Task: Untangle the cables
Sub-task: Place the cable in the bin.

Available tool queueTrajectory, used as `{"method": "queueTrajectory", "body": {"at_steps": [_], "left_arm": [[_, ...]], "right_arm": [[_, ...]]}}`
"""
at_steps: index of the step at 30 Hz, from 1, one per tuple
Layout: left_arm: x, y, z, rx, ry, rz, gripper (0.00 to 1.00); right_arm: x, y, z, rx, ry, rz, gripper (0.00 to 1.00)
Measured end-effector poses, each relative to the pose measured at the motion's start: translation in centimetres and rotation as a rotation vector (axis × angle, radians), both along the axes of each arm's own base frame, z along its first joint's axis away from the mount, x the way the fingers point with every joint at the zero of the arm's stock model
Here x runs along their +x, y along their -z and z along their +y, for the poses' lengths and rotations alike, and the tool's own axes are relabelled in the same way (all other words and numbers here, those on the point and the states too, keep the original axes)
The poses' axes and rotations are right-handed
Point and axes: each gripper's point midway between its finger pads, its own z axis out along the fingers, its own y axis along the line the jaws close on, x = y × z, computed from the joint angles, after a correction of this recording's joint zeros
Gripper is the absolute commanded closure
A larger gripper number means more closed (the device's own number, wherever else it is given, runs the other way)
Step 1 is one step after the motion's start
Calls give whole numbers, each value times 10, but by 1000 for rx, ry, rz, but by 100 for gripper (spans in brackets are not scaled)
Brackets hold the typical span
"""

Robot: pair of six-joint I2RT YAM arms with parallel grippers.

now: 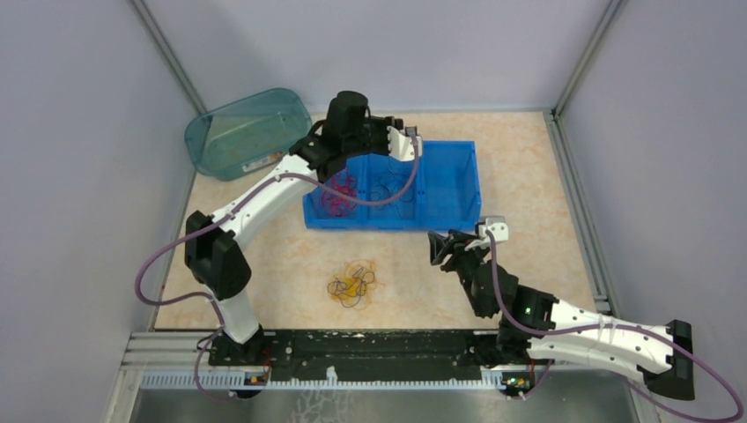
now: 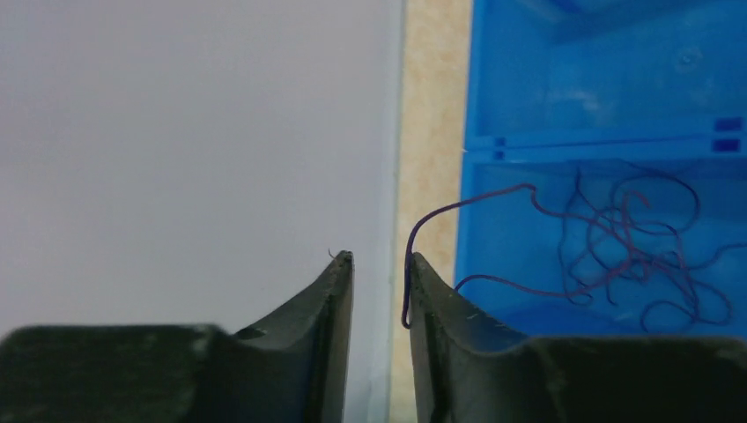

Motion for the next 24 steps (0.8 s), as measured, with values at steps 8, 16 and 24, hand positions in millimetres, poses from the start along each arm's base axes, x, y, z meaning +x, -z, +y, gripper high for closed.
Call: {"method": "queueTrajectory", "body": {"at_steps": [8,16,24], "left_arm": [[-4,41,20,80,-32,186,1],[-25,-18,44,12,6,309,1],[-112,10,102,30,42,569,1]], "right_arm": [[0,1,2,-8,-9,1,47],[-1,-8,18,-32,-60,15,46],[-20,1,71,-93,-326,64,40]]}}
